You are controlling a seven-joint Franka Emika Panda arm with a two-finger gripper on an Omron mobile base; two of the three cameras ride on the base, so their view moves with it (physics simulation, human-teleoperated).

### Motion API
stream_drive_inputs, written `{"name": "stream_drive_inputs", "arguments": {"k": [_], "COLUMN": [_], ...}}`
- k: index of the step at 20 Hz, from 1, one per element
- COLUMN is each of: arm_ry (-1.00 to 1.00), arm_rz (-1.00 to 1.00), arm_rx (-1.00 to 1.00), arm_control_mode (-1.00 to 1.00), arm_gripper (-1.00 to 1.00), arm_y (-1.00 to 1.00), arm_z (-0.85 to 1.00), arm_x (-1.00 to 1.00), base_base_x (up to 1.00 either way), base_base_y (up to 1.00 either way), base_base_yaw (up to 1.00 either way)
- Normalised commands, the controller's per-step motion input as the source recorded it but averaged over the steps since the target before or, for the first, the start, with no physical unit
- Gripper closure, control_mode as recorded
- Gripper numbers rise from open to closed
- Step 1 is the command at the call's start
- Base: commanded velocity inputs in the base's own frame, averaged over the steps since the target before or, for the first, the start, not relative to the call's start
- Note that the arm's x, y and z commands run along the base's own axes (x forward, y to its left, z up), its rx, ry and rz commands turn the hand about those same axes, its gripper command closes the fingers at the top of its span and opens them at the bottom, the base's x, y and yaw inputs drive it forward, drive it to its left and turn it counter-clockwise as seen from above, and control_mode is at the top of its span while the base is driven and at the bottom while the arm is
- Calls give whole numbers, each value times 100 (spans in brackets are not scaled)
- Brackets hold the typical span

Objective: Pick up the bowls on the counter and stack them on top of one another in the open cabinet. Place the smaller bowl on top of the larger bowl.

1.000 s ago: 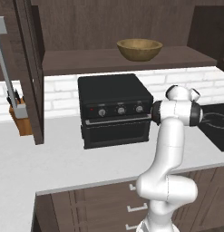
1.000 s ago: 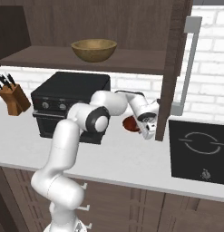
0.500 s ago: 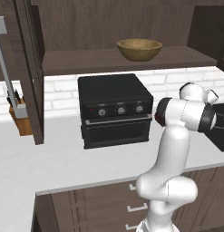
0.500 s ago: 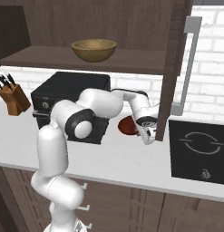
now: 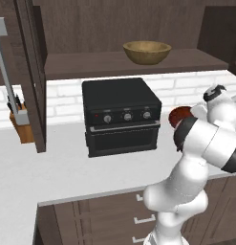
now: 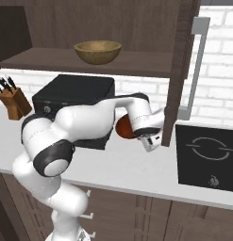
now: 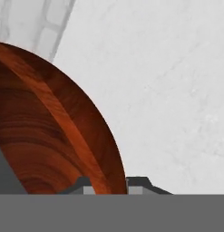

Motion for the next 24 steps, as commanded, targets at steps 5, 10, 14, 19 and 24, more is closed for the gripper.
{"name": "stream_drive_inputs", "arguments": {"k": [5,10,14,19,24], "arm_ry": [-19,-23,-12,-4,-1], "arm_rz": [-5,-7,0,0,0], "arm_rx": [-1,0,0,0,0], "arm_control_mode": [-100,-100,-100,-100,-100], "arm_gripper": [100,100,100,100,100], "arm_y": [32,41,52,40,18], "arm_z": [100,99,95,98,75], "arm_x": [-52,-36,-33,-33,-49], "base_base_x": [0,0,0,0,0], "base_base_y": [0,0,0,0,0], "base_base_yaw": [0,0,0,0,0]}}
